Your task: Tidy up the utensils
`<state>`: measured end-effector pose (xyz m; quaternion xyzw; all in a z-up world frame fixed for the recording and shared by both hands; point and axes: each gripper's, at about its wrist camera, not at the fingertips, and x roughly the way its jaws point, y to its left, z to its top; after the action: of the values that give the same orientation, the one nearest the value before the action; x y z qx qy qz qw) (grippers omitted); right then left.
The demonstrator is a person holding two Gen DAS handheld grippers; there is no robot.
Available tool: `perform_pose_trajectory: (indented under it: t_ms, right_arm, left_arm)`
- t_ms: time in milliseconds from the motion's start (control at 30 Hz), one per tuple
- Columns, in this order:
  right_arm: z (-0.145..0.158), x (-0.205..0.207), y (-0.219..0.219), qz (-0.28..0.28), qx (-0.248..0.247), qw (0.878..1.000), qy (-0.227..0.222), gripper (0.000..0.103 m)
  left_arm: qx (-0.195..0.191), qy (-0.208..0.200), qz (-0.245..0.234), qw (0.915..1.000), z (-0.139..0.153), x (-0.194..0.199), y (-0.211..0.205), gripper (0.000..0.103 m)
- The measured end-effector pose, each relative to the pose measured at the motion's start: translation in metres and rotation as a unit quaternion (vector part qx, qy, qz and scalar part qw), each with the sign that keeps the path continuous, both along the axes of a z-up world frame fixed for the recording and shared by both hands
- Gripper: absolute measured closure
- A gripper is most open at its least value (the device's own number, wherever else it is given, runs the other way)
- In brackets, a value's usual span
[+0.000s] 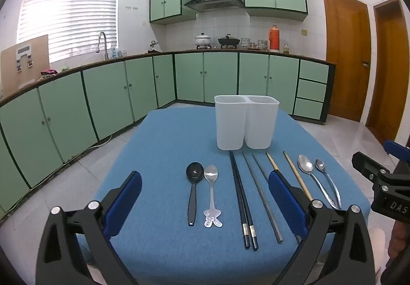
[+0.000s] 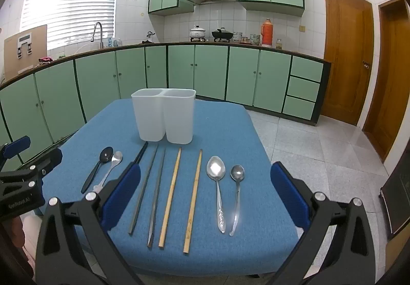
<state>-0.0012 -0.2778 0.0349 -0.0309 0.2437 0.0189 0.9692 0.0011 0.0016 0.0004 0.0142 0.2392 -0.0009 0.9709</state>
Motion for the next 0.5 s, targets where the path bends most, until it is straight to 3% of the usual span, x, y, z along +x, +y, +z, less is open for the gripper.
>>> perform_pose_trajectory:
  t_ms: [500]
  right_arm:
    - [0.0002,-0.0003,-0.0004,0.0,0.003,1.0,0.0,0.005]
  left_arm:
    - [-0.002,-0.009,0.0,1.0,-0.0008,-0.0014,0.0008,0.006]
